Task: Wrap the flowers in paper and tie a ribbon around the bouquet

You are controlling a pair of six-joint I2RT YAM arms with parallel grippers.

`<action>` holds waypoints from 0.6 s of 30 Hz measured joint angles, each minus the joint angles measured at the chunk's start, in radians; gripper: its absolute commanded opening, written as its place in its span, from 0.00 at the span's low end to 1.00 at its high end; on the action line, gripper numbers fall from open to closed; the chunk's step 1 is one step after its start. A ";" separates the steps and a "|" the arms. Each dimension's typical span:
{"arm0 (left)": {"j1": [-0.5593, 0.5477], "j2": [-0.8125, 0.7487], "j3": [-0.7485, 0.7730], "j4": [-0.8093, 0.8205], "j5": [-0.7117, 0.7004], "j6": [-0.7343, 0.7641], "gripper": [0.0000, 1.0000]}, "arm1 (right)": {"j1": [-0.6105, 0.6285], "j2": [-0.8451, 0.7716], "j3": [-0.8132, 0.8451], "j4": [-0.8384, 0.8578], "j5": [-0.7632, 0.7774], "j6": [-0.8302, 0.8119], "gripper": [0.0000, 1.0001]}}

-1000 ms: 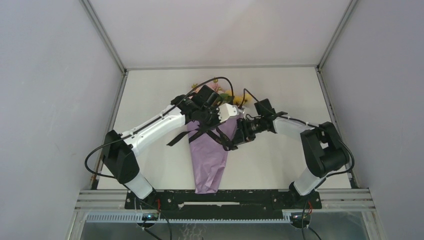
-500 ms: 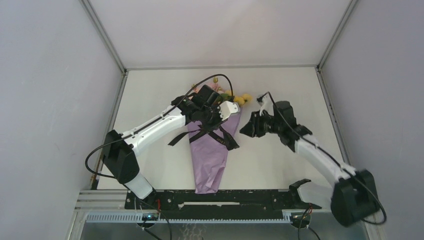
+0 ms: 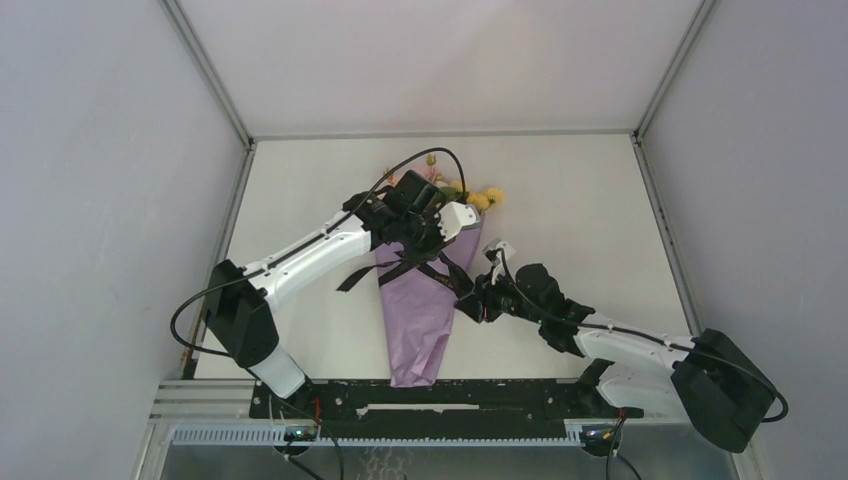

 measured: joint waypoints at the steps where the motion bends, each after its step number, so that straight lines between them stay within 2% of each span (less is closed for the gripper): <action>1: 0.000 0.000 -0.003 0.000 0.000 0.000 0.00 | 0.000 0.016 0.001 0.014 0.017 0.001 0.44; 8: 0.000 -0.002 -0.009 -0.001 0.000 0.000 0.00 | -0.003 0.018 0.003 0.034 0.108 -0.005 0.50; 18: 0.000 -0.002 -0.009 -0.006 0.009 0.000 0.00 | -0.057 0.021 0.031 0.041 0.143 -0.021 0.52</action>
